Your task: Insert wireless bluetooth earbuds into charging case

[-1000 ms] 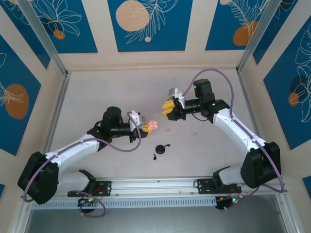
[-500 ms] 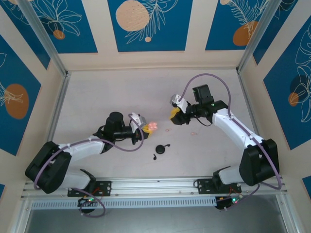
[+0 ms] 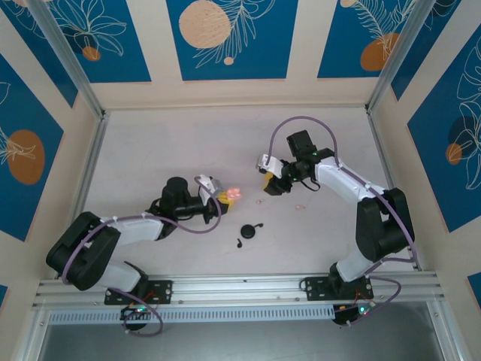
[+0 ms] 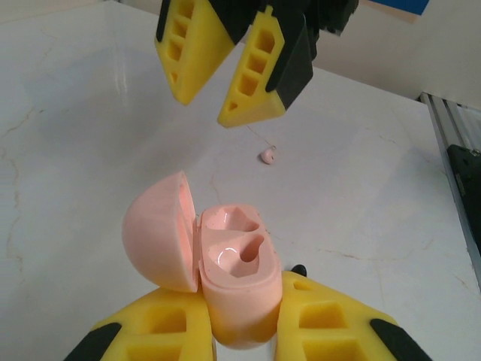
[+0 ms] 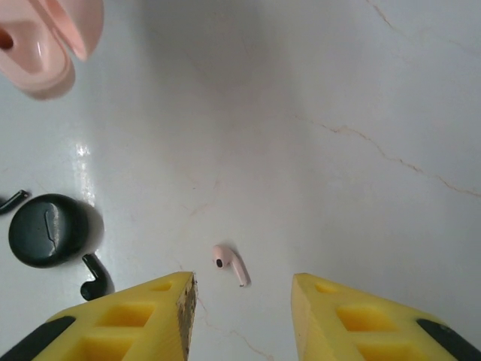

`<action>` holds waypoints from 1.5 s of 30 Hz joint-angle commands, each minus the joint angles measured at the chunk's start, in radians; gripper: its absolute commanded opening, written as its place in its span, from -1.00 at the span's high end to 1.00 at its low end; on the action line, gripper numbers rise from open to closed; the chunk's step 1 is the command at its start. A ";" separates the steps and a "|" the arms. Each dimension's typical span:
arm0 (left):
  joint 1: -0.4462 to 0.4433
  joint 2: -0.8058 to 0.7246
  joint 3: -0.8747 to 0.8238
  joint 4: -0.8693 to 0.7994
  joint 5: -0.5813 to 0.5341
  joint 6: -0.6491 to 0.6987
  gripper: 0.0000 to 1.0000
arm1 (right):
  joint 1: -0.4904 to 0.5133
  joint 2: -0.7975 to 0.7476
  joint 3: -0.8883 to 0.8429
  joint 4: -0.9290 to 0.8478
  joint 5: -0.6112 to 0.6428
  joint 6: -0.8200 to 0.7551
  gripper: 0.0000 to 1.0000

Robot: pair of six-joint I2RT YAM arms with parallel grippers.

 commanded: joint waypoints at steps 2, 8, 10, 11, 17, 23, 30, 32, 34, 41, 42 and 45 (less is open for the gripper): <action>0.029 0.017 -0.024 0.070 0.015 -0.029 0.70 | 0.019 0.040 0.054 -0.062 -0.026 -0.106 0.22; 0.057 0.016 -0.045 0.103 0.029 -0.050 0.71 | 0.041 0.121 0.125 -0.132 0.027 -0.163 0.21; 0.065 0.014 -0.048 0.106 0.036 -0.053 0.71 | 0.048 0.143 0.145 -0.152 0.034 -0.176 0.20; 0.067 0.013 -0.050 0.106 0.038 -0.053 0.71 | 0.052 0.155 0.154 -0.163 0.040 -0.185 0.20; 0.082 -0.007 -0.054 0.087 0.039 -0.051 0.71 | 0.079 0.210 0.181 -0.202 0.073 -0.228 0.20; 0.088 -0.042 -0.056 0.030 0.031 -0.032 0.71 | 0.092 0.259 0.191 -0.224 0.089 -0.249 0.20; 0.094 -0.056 -0.056 0.006 0.035 -0.024 0.72 | 0.106 0.335 0.228 -0.260 0.131 -0.262 0.21; 0.096 -0.065 -0.056 -0.005 0.035 -0.020 0.72 | 0.109 0.354 0.236 -0.267 0.139 -0.261 0.22; 0.096 -0.074 -0.057 -0.016 0.031 -0.017 0.72 | 0.112 0.365 0.242 -0.269 0.139 -0.263 0.23; 0.096 -0.102 -0.058 -0.056 0.024 -0.007 0.71 | 0.117 0.392 0.263 -0.285 0.132 -0.268 0.25; 0.097 -0.103 -0.058 -0.061 0.024 -0.006 0.71 | 0.117 0.397 0.265 -0.287 0.133 -0.268 0.25; 0.097 -0.110 -0.057 -0.068 0.022 -0.004 0.71 | 0.117 0.410 0.273 -0.293 0.141 -0.265 0.26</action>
